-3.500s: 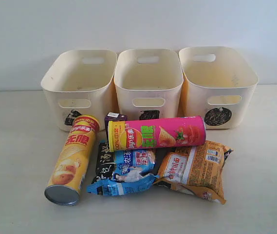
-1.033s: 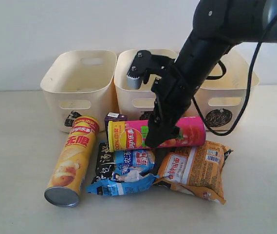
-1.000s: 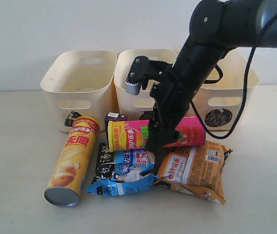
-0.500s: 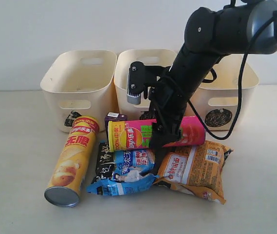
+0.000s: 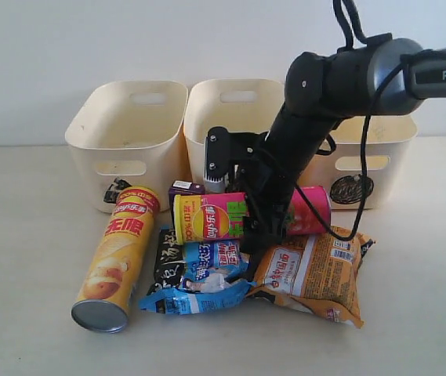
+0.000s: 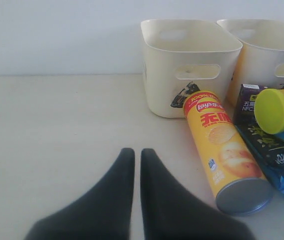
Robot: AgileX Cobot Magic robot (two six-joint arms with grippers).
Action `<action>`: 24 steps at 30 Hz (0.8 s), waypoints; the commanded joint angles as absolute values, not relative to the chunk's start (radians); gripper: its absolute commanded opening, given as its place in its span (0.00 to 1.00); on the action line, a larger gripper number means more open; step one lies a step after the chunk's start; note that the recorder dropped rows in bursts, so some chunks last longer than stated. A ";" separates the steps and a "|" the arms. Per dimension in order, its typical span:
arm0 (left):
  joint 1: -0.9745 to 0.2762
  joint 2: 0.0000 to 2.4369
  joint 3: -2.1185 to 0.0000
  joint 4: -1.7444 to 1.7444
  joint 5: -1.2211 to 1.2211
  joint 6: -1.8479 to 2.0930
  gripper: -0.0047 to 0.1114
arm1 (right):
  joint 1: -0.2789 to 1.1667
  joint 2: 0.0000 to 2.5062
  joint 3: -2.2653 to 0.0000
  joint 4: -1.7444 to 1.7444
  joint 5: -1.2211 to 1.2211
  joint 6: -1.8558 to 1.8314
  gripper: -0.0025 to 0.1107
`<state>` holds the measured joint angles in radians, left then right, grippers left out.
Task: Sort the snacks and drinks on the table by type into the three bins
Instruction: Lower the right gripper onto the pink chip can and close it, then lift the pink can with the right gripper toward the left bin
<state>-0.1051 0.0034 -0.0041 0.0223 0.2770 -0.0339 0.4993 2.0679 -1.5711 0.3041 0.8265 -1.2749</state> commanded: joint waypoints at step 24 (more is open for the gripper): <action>-0.102 0.000 0.000 0.014 0.270 -0.032 0.07 | 0.513 1.823 -1.581 0.567 0.765 -1.021 0.03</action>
